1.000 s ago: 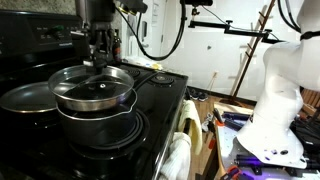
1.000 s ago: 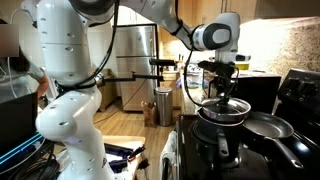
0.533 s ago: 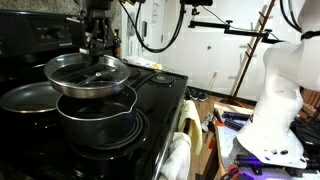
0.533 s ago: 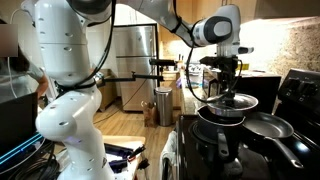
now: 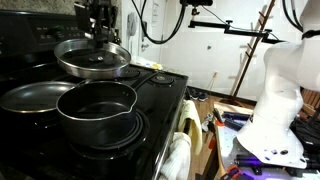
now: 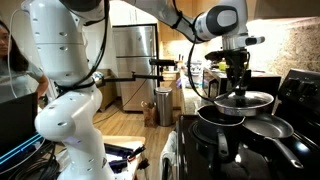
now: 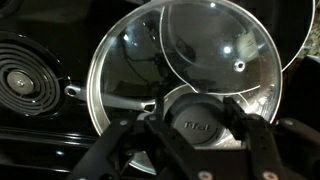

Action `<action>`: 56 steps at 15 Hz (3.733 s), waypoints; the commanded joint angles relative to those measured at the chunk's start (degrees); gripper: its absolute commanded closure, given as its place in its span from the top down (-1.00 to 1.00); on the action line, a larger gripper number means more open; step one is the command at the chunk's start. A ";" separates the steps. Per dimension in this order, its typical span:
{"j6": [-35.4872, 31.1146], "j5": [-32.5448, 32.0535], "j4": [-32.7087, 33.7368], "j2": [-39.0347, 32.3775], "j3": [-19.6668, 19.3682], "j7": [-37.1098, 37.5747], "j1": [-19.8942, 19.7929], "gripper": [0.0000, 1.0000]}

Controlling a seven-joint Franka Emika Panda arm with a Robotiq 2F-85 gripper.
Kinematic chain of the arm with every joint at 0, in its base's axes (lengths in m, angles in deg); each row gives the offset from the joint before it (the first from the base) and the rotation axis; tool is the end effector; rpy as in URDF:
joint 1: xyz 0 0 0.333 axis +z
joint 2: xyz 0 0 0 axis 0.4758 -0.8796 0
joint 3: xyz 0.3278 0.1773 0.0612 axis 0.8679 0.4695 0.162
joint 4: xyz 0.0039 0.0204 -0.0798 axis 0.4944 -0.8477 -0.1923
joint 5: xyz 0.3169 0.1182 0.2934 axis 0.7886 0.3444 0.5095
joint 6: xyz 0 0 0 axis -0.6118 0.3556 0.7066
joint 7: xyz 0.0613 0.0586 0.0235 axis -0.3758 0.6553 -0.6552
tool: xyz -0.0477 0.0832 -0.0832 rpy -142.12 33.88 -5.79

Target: Put the lid on the stove

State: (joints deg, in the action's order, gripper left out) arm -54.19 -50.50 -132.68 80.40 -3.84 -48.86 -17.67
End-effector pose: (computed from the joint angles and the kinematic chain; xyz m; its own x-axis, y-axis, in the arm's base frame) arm 0.6033 0.1876 0.5175 0.9808 0.0465 0.1896 0.0330 -0.9967 0.0738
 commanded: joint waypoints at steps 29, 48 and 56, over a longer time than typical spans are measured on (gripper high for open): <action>1.79 3.24 5.46 -1.86 -17.91 -12.60 -19.77 -0.31; 2.92 12.37 22.97 -23.32 -17.43 -35.09 -28.47 -0.31; 2.96 11.45 20.45 -23.11 -15.36 -36.83 -27.57 -0.31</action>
State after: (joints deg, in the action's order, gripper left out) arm -52.86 -38.97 -112.60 56.52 -20.02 -83.82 -45.04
